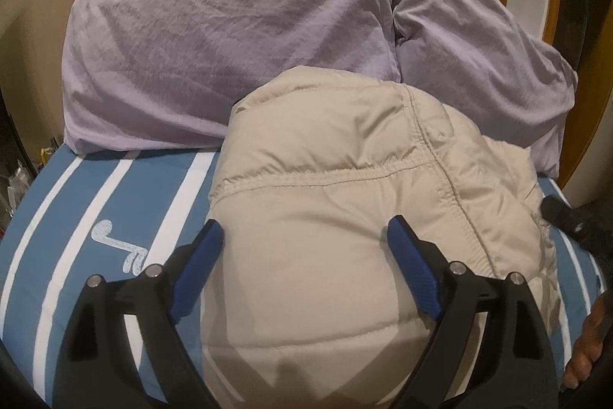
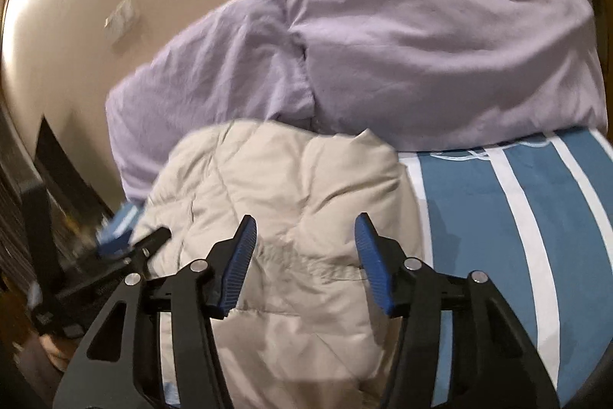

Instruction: Fold large clothes

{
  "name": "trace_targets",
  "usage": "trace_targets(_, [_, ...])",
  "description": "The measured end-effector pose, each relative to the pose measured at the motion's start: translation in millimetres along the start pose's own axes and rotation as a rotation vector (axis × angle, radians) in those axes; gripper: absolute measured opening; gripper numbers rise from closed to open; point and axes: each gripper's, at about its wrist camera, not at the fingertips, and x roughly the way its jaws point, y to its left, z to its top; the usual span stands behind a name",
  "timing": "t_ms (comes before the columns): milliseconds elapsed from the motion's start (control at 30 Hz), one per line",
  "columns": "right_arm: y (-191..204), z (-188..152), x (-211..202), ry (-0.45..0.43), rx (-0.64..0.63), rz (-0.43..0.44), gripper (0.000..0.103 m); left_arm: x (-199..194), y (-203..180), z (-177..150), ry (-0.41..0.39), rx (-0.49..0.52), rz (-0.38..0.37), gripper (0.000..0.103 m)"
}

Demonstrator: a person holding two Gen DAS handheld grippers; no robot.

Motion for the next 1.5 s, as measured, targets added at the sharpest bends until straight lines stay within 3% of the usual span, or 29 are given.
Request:
trace_targets(100, [-2, -8, 21, 0.043, -0.028, -0.053, 0.054, 2, 0, -1, -0.005, 0.005, -0.004, 0.089])
trace_targets(200, [-12, -14, 30, 0.064, -0.004, -0.047, 0.054, 4, 1, -2, -0.006, 0.002, -0.014, 0.092])
trace_targets(400, [-8, -17, 26, 0.060, -0.024, -0.074, 0.056, 3, 10, -4, 0.009, -0.053, -0.044, 0.097])
trace_targets(500, [-6, -18, 16, 0.054, -0.023, -0.093, 0.066, -7, 14, -10, 0.010, -0.077, -0.056, 0.097])
trace_targets(567, [-4, -22, 6, 0.055, -0.019, -0.097, 0.081, -15, 15, -13, 0.006, -0.076, -0.052, 0.097])
trace_targets(733, [1, -35, -22, 0.069, -0.028, -0.119, 0.097, -48, 11, -28, -0.013, -0.020, -0.015, 0.097])
trace_targets(833, [5, -47, -42, 0.081, -0.032, -0.126, 0.101, -69, 10, -44, -0.008, 0.017, -0.005, 0.099])
trace_targets(1100, [27, -91, -96, 0.118, -0.092, -0.105, 0.102, -120, 17, -94, 0.045, 0.028, -0.006, 0.101])
trace_targets(1233, [38, -105, -108, 0.167, -0.121, -0.124, 0.102, -137, 20, -113, 0.076, -0.009, -0.044, 0.101])
trace_targets(1500, [54, -116, -123, 0.215, -0.120, -0.095, 0.102, -154, 7, -133, 0.118, 0.025, -0.083, 0.101])
